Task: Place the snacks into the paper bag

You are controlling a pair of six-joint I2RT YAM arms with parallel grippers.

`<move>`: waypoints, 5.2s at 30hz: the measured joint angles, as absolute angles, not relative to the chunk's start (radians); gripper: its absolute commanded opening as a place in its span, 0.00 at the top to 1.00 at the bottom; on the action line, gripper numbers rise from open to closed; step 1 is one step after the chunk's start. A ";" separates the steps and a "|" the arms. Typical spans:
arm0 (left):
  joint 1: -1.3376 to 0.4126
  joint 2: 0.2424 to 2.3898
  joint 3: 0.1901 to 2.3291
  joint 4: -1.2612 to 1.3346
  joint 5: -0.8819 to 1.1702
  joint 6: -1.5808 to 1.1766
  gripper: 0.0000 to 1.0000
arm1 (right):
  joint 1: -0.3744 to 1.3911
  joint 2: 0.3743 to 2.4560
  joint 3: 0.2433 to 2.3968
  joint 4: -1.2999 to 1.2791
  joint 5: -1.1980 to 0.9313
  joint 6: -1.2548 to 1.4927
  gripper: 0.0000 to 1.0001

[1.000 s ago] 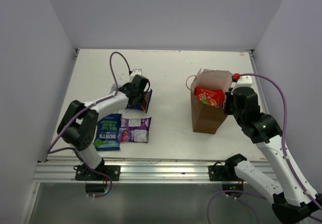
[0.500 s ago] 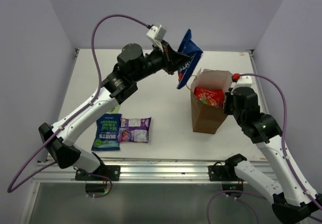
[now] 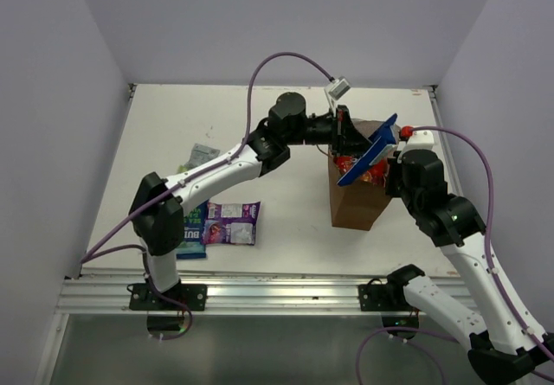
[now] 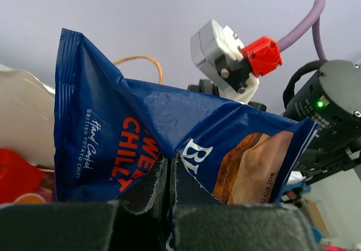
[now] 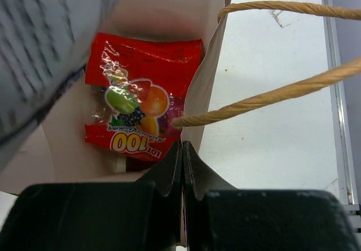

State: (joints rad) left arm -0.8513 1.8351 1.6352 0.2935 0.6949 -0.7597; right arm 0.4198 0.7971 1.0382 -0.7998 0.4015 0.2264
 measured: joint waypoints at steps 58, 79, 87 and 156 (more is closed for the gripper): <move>-0.829 1.403 0.772 -0.405 -0.497 -0.920 0.19 | 0.420 0.770 1.026 -0.799 0.393 0.226 1.00; -0.867 1.430 0.940 -0.433 -0.451 -0.798 1.00 | 0.420 0.772 1.026 -0.799 0.390 0.226 1.00; -0.879 1.475 1.593 -0.270 -0.211 -0.576 1.00 | 0.420 0.772 1.026 -0.799 0.390 0.226 1.00; -0.952 1.285 1.104 -0.554 -0.850 -1.033 0.29 | 0.420 0.771 1.026 -0.791 0.371 0.226 1.00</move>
State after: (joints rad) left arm -0.9524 1.2850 1.1038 -0.5545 -0.8497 -1.0332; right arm 0.4202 0.7712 1.0260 -0.7910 0.3710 0.2260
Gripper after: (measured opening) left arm 0.743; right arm 0.010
